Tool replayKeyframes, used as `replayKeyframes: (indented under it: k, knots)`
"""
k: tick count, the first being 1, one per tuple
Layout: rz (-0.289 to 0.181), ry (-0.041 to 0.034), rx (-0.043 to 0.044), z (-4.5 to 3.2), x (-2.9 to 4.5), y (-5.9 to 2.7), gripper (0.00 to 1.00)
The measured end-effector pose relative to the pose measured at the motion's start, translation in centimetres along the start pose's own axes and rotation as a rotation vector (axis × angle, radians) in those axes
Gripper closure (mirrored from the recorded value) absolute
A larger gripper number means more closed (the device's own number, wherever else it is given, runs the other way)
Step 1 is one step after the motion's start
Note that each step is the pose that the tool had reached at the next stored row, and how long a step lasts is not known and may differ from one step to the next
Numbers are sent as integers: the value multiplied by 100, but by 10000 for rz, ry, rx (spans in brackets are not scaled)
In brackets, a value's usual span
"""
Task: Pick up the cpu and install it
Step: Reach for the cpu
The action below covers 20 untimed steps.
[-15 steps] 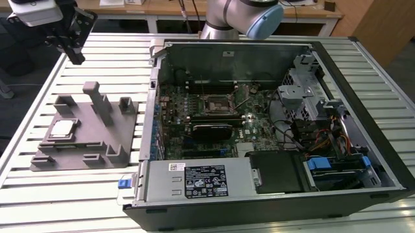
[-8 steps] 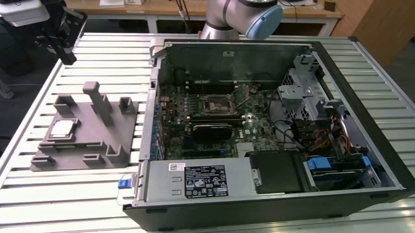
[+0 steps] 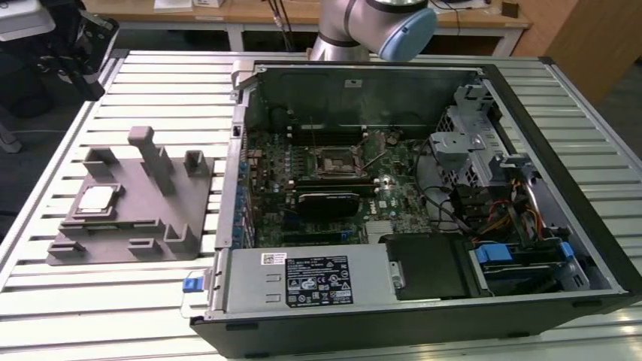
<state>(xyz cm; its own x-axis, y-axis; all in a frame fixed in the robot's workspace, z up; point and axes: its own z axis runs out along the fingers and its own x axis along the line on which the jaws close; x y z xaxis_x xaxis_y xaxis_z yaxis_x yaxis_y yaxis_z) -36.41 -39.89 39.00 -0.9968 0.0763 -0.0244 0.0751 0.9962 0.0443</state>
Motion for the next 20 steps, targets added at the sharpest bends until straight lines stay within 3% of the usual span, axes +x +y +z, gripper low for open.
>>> replayKeyframes:
  k: [7, 20]
  knots:
    - [0, 0, 0, 0, 154, -12, 89]
    - [0, 0, 0, 3, 533, -41, 89]
